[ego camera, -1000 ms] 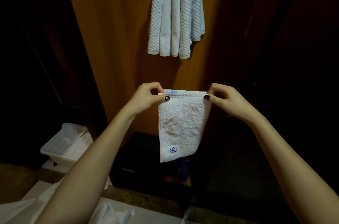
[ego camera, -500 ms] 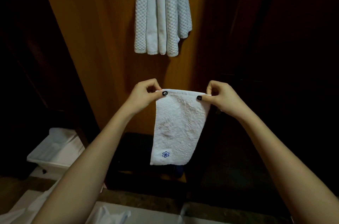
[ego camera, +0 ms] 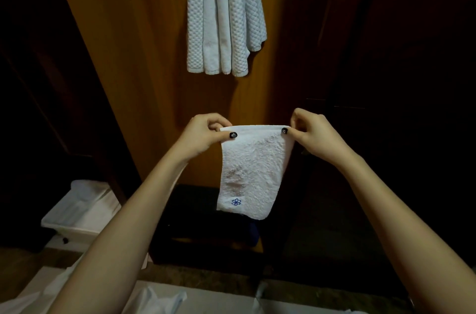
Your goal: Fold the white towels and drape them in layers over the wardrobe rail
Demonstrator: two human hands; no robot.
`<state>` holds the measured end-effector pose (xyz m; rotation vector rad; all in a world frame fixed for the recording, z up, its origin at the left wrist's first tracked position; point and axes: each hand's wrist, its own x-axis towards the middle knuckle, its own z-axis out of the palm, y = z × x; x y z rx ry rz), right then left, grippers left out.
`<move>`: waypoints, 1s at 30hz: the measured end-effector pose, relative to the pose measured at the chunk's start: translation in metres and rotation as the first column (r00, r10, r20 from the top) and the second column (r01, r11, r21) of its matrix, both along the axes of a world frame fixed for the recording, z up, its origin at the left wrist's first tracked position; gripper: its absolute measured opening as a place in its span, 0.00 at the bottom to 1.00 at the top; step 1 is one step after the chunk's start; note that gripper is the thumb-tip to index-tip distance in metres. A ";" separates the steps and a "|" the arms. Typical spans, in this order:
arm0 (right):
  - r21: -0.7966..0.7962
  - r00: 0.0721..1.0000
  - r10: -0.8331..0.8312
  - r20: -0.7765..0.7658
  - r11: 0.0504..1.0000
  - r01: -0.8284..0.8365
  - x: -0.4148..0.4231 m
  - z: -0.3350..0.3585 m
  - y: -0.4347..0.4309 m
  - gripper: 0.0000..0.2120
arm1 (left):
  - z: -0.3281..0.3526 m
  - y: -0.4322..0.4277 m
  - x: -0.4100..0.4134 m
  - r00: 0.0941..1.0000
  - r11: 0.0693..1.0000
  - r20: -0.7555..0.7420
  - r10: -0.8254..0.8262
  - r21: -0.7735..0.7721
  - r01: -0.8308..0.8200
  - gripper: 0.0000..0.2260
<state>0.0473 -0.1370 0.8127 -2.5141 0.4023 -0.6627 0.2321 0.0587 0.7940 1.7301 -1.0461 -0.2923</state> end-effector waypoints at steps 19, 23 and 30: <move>0.403 0.986 0.168 0.022 0.901 -0.163 -0.018 0.002 0.028 0.08 | -0.013 -0.004 -0.032 0.978 0.977 -0.057 0.199 -0.064 -0.203 0.05; 0.520 0.937 0.339 -0.084 0.817 -0.249 -0.021 0.009 0.041 0.10 | -0.010 -0.005 -0.038 0.977 0.983 -0.142 0.158 -0.070 -0.169 0.04; 0.161 0.972 0.232 -0.034 0.961 -0.224 -0.008 0.016 0.054 0.04 | 0.003 0.001 -0.050 0.944 0.991 -0.328 -0.034 -0.136 -0.011 0.06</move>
